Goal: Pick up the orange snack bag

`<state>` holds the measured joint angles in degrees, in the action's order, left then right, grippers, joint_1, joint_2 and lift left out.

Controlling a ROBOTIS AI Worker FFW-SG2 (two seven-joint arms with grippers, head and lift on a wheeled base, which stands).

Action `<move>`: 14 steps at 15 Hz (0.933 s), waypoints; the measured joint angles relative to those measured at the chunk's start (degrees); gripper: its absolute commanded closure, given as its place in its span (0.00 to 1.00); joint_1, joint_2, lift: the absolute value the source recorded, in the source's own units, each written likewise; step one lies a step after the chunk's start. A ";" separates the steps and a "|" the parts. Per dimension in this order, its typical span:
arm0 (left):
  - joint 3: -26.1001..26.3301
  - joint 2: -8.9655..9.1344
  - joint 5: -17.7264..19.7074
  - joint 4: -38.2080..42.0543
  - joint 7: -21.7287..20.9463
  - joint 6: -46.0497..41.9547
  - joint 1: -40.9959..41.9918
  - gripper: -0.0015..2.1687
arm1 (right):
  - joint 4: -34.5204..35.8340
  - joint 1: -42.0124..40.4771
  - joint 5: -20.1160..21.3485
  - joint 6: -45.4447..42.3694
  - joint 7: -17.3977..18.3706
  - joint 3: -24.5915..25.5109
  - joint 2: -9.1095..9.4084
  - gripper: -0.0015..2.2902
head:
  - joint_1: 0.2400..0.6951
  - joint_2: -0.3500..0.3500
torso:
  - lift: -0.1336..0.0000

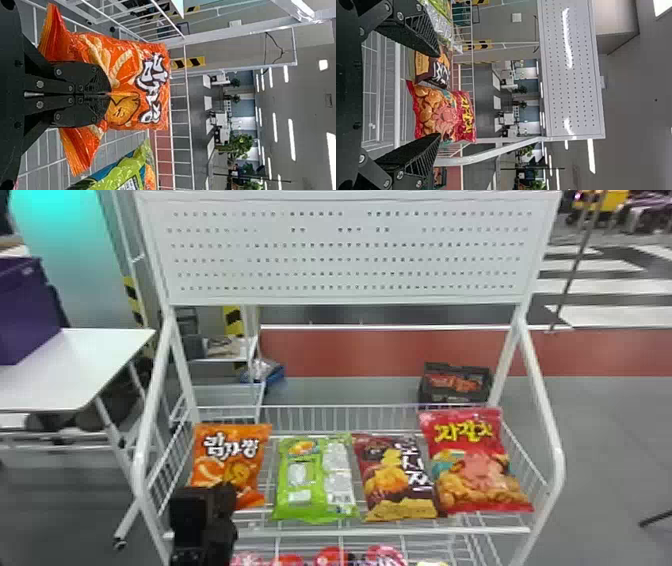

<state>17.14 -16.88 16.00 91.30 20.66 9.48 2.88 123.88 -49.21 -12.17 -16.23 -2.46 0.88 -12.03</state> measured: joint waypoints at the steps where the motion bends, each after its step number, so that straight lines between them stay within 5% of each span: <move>1: 0.01 -0.02 0.00 0.27 0.03 -0.01 0.11 0.79 | -0.03 0.05 -0.03 0.01 0.00 0.00 0.00 0.09 | 0.57 0.50 | 1.00; 9: -1.30 -0.78 0.13 13.54 1.20 0.29 6.20 0.79 | -0.22 0.37 -0.17 0.02 0.08 -0.02 -0.10 0.09 | 0.57 0.50 | 1.00; 14: -2.57 -3.50 -0.15 25.57 2.11 0.15 16.54 0.79 | -0.24 0.52 -0.14 -0.08 0.36 -0.10 -0.16 0.09 | 0.57 0.50 | 1.00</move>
<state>14.56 -20.38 15.84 116.87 22.78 9.63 19.42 123.64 -48.69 -12.31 -16.31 -2.10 0.78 -12.19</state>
